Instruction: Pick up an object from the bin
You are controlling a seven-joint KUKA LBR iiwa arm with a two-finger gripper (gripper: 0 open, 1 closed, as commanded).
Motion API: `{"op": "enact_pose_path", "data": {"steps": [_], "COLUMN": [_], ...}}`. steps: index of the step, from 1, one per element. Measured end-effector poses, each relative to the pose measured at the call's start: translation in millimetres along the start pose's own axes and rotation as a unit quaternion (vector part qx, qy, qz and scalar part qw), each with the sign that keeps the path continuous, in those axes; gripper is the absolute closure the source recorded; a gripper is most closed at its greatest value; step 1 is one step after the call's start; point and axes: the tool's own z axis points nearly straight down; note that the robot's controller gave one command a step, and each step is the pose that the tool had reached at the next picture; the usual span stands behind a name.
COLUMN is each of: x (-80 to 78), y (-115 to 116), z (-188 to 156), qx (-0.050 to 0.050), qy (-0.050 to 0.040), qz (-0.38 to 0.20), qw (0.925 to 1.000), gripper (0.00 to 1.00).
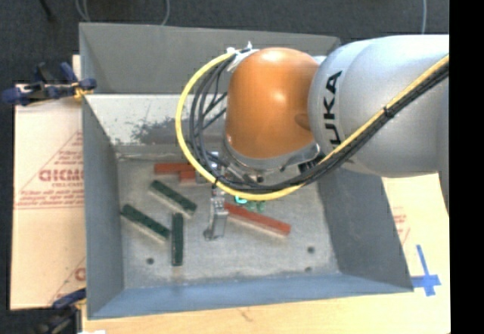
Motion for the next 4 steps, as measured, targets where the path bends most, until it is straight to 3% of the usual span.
{"op": "enact_pose_path", "data": {"steps": [1,2,3,4], "x": [-1.6,-4.3,-1.2,-13.3], "y": [-1,27,71,75], "z": [-3,64,64,73], "qx": [0.000,-0.001,0.001,-0.001], "qy": [-0.0033,-0.0058,-0.0002,-0.0038], "qz": [0.002,0.006,0.090,0.088], "qw": [1.0000,1.0000,0.9959,0.9961], "gripper": [0.00,0.00,0.00,0.00]}}
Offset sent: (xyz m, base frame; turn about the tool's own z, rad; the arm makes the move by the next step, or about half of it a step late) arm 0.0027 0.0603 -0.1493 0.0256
